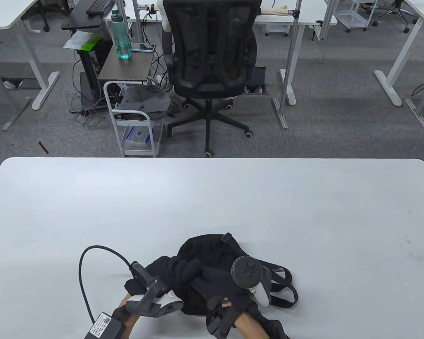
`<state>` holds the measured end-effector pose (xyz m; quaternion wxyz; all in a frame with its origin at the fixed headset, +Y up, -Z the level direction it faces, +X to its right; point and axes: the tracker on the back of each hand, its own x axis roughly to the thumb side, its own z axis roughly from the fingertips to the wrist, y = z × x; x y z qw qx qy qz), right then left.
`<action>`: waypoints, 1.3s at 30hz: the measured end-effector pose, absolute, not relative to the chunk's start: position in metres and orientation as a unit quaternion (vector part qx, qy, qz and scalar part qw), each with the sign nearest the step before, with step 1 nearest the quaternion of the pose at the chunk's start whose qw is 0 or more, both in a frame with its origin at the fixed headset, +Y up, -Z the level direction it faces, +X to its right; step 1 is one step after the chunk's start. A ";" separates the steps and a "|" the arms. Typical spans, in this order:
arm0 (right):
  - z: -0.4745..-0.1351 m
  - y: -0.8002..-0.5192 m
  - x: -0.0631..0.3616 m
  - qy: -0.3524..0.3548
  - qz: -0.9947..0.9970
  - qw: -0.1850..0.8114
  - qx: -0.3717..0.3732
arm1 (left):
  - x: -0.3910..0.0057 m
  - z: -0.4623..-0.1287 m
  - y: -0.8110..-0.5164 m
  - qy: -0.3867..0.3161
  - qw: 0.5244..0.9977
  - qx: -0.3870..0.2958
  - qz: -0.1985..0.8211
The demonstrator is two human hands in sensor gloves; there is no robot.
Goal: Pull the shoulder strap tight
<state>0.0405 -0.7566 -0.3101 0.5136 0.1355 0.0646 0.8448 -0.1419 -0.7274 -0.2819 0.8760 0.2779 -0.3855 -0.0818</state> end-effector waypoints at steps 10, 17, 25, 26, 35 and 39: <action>-0.310 -0.753 0.043 0.070 0.832 0.531 0.144 | -0.166 -0.306 -0.733 -0.329 0.919 0.211 0.057; -0.310 -0.750 0.043 0.102 0.809 0.558 0.155 | -0.183 -0.323 -0.735 -0.294 0.936 0.179 0.067; -0.317 -0.759 0.048 0.145 0.812 0.546 0.146 | -0.182 -0.316 -0.735 -0.306 0.934 0.178 0.050; -0.318 -0.761 0.047 0.142 0.810 0.550 0.142 | -0.179 -0.314 -0.735 -0.315 0.931 0.179 0.048; -0.313 -0.758 0.045 0.080 0.820 0.552 0.129 | -0.144 -0.293 -0.739 -0.382 0.899 0.213 0.009; -0.312 -0.757 0.043 0.085 0.820 0.551 0.131 | -0.146 -0.296 -0.742 -0.378 0.904 0.196 0.028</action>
